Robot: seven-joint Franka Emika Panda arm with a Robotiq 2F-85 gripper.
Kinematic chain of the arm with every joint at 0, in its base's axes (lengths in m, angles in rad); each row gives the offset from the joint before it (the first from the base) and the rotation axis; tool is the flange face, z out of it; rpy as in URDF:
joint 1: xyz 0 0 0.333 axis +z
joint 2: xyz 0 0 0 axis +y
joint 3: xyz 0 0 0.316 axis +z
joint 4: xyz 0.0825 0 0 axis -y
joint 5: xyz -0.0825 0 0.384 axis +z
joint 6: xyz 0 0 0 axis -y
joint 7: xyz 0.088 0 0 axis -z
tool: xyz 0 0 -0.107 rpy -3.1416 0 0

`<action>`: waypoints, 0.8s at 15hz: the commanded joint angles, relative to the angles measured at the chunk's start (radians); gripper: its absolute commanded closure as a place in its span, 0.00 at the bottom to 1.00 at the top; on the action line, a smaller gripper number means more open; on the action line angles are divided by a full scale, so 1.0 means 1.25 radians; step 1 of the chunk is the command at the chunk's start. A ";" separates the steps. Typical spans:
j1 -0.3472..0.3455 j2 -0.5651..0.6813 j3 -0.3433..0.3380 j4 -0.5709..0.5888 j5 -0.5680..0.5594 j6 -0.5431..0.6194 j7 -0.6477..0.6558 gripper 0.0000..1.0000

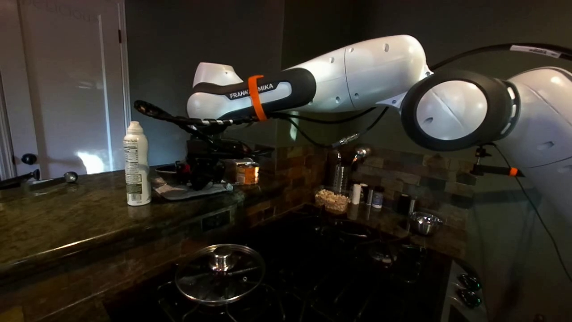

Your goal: Put the pan on the top table

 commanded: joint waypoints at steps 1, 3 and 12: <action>0.015 0.015 -0.022 0.045 -0.006 -0.055 0.009 0.60; 0.020 0.006 -0.030 0.049 -0.017 -0.092 0.012 0.45; 0.022 -0.091 0.007 0.043 -0.036 -0.244 -0.085 0.00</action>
